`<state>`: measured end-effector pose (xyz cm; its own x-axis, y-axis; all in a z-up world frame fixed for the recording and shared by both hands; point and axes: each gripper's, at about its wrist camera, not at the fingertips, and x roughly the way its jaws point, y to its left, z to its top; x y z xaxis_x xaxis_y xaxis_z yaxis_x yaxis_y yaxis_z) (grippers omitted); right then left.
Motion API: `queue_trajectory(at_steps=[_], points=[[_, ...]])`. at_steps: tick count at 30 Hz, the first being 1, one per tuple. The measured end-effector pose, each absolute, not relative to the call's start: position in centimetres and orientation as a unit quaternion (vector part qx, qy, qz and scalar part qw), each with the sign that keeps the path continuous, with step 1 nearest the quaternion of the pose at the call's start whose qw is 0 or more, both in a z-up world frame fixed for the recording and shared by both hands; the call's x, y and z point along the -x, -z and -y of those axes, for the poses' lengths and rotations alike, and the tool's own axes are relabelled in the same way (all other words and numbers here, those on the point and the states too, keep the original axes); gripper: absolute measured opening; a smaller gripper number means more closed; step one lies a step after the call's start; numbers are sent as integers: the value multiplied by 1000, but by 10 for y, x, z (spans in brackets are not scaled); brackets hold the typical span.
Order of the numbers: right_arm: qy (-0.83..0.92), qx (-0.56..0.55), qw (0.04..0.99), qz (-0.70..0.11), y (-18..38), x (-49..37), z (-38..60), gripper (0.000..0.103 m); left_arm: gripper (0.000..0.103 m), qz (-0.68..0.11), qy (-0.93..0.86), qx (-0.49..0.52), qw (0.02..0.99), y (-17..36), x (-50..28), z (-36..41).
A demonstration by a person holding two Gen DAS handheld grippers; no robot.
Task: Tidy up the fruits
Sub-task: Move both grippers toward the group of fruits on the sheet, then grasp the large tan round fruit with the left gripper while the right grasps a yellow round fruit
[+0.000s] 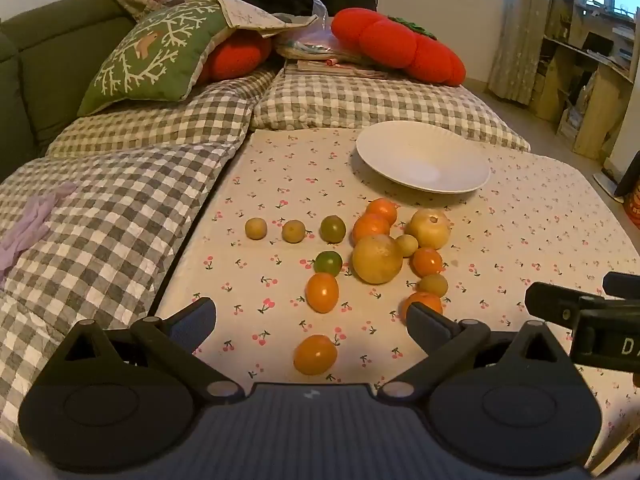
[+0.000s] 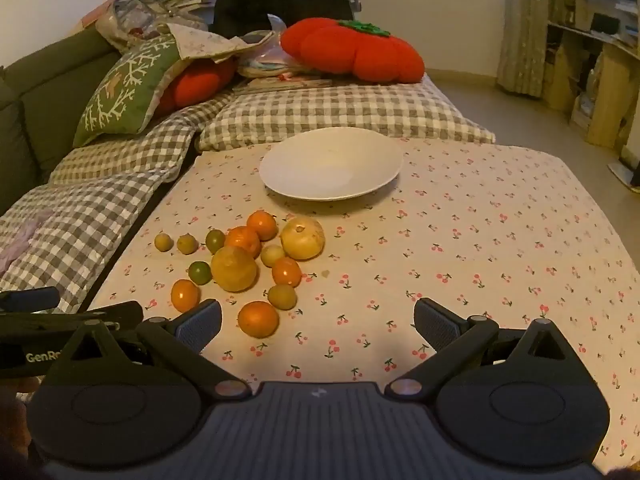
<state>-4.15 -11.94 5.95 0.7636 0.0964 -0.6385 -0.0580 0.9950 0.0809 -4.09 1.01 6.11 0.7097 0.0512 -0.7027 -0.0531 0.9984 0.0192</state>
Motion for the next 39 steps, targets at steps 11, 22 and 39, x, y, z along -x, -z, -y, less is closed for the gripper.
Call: queue_trajectory(at_steps=[11, 22, 39], points=[[-49, -29, 938, -342, -62, 39, 111, 103, 97, -381, -34, -7, 924, -60, 39, -12], [-44, -37, 938, -341, -62, 26, 118, 103, 97, -397, -28, 24, 917, -58, 29, -38], [-78, -61, 938, -333, -71, -38, 129, 100, 97, -412, 24, 26, 910, -49, -16, -22]])
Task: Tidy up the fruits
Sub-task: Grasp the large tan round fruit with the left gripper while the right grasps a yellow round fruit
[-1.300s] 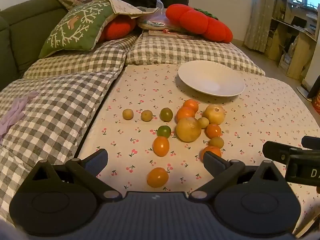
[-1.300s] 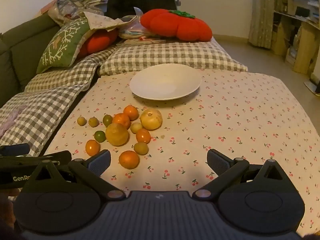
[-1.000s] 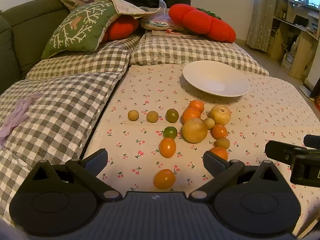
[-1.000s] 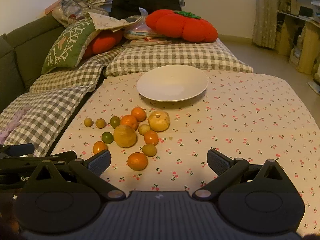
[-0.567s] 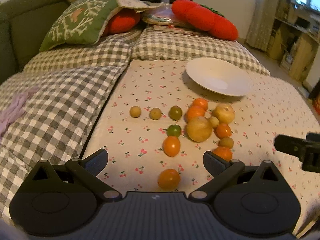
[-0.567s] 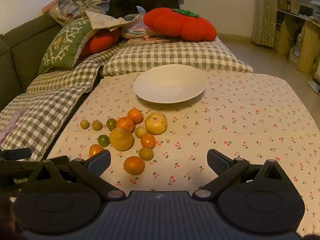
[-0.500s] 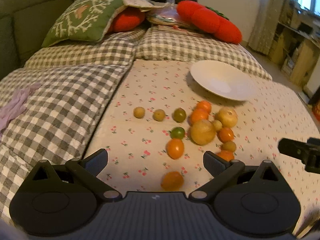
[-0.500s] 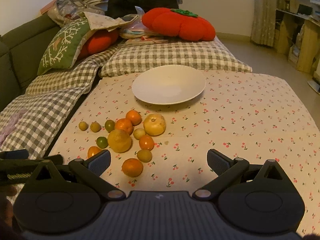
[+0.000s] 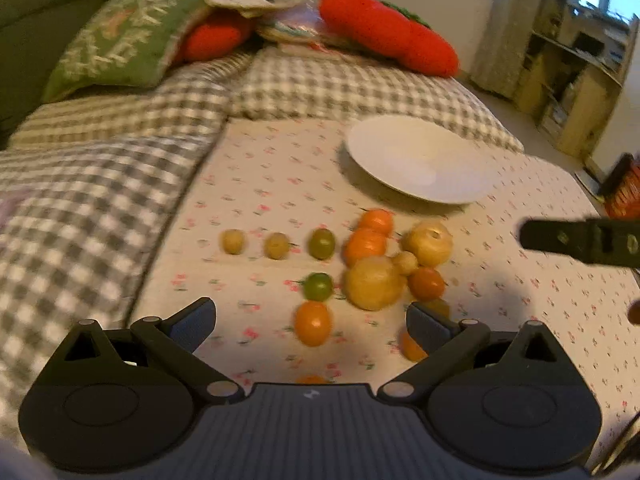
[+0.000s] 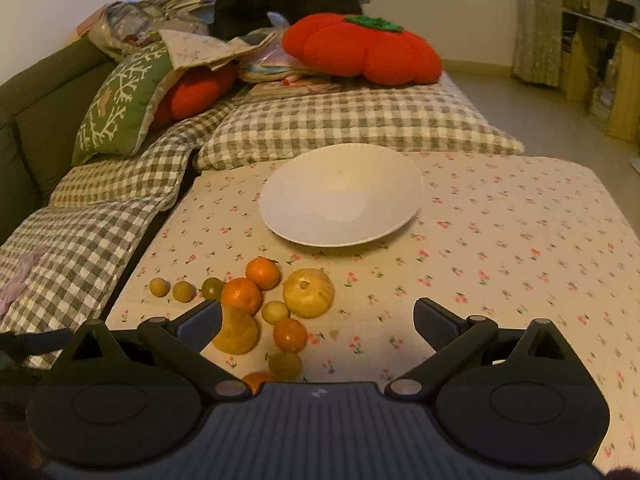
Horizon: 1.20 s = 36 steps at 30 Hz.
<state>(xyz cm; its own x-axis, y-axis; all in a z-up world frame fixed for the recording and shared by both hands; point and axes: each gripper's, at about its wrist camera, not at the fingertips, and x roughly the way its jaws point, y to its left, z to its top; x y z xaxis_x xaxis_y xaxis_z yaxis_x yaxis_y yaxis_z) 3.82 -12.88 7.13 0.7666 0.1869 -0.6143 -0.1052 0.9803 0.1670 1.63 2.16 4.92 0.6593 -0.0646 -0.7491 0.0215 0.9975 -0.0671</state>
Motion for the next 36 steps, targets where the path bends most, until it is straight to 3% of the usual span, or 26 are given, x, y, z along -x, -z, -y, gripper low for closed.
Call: queue_trajectory(at_steps=[15, 19, 27, 36], points=[[-128, -105, 889, -428, -29, -102, 133, 77, 92, -442, 71, 15, 894, -8, -78, 7], [-134, -102, 885, -434, -23, -109, 135, 74, 78, -446, 73, 19, 892, 1, -82, 4], [-136, -89, 879, -448, -10, -122, 132, 69, 69, -430, 94, -9, 898, 5, -88, 13], [-137, -78, 877, -455, 0, -138, 126, 57, 55, -413, 99, -33, 905, 8, -94, 17]])
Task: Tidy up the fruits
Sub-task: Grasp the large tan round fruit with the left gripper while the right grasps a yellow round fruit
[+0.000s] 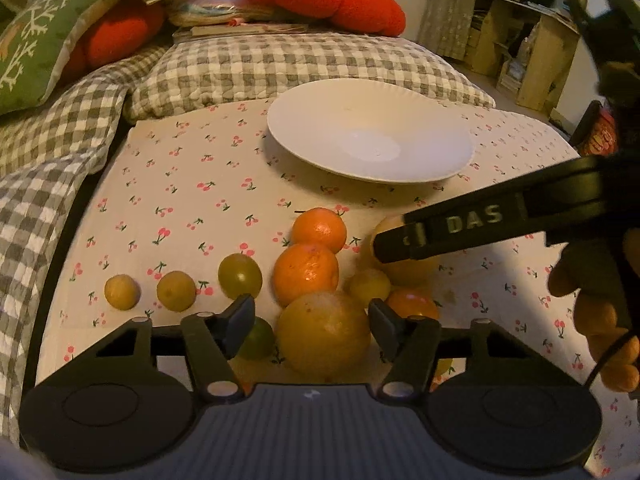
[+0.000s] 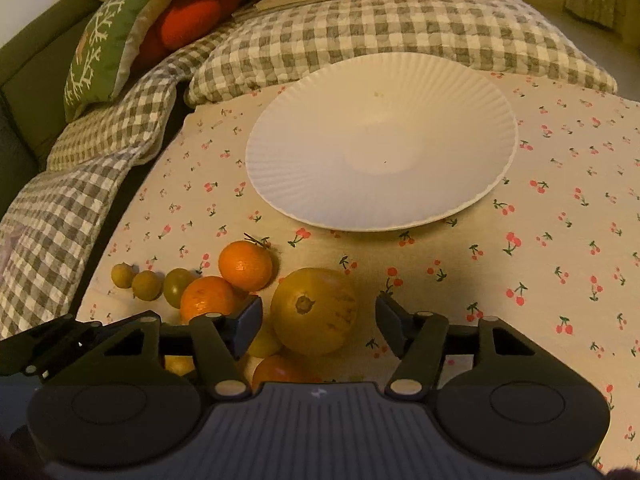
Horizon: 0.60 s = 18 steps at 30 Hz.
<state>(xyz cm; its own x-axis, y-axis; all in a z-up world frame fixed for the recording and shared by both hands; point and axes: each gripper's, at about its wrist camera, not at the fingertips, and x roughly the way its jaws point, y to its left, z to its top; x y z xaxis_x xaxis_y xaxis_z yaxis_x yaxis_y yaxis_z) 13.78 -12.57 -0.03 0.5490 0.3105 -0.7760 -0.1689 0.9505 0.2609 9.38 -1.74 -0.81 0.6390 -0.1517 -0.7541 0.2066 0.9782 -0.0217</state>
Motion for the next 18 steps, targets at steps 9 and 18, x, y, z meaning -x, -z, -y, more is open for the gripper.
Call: queue_trajectory(at_steps=[9, 18], points=[[-140, -70, 875, -458, 6, -140, 120, 46, 41, -400, 114, -78, 906, 12, -90, 28], [-131, -85, 874, -461, 5, -138, 122, 46, 39, -400, 113, -66, 907, 10, -87, 23]])
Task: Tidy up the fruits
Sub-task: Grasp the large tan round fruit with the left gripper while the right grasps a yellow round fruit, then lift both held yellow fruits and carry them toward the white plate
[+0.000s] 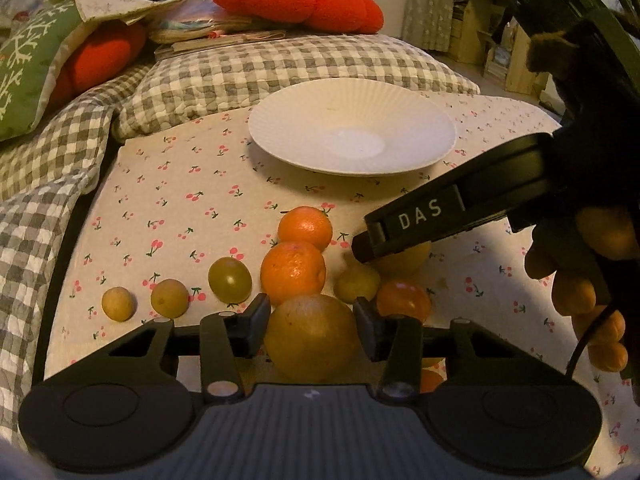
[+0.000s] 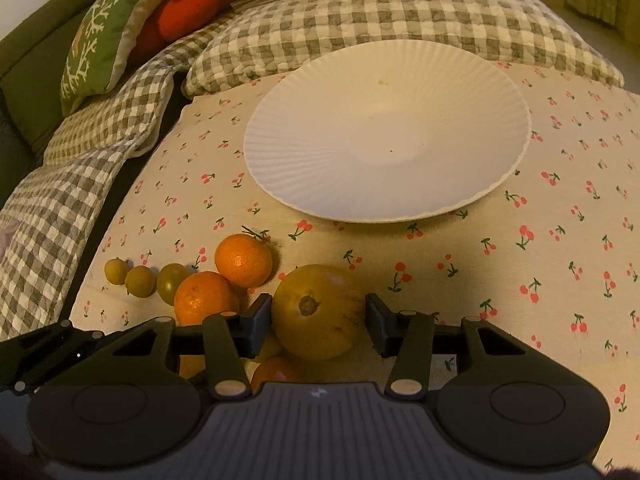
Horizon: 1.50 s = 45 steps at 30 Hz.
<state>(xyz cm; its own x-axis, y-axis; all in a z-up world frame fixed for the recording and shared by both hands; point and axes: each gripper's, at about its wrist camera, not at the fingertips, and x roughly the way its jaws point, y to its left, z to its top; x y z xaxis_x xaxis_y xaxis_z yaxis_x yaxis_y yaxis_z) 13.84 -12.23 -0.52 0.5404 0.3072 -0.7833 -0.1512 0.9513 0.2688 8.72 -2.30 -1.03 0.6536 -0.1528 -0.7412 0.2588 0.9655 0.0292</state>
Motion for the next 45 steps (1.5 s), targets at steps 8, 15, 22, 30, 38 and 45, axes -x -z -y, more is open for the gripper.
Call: queue_trajectory(at_steps=[8, 15, 22, 30, 38, 45], points=[[-127, -96, 876, -455, 0, -134, 126, 45, 37, -400, 115, -36, 909, 5, -85, 18], [-137, -106, 879, -445, -9, -130, 129, 45, 7, -386, 122, 5, 914, -7, -86, 3], [-138, -103, 875, -452, -5, -130, 128, 45, 27, -423, 131, 12, 897, 5, -89, 4], [-144, -106, 876, -448, -9, -127, 130, 45, 65, -425, 132, 7, 895, -4, -71, -9], [-142, -102, 877, -447, -8, -126, 129, 45, 59, -416, 151, -56, 895, 10, -65, 20], [-146, -102, 879, -443, -11, -126, 131, 45, 46, -436, 140, -63, 887, 20, -76, 17]])
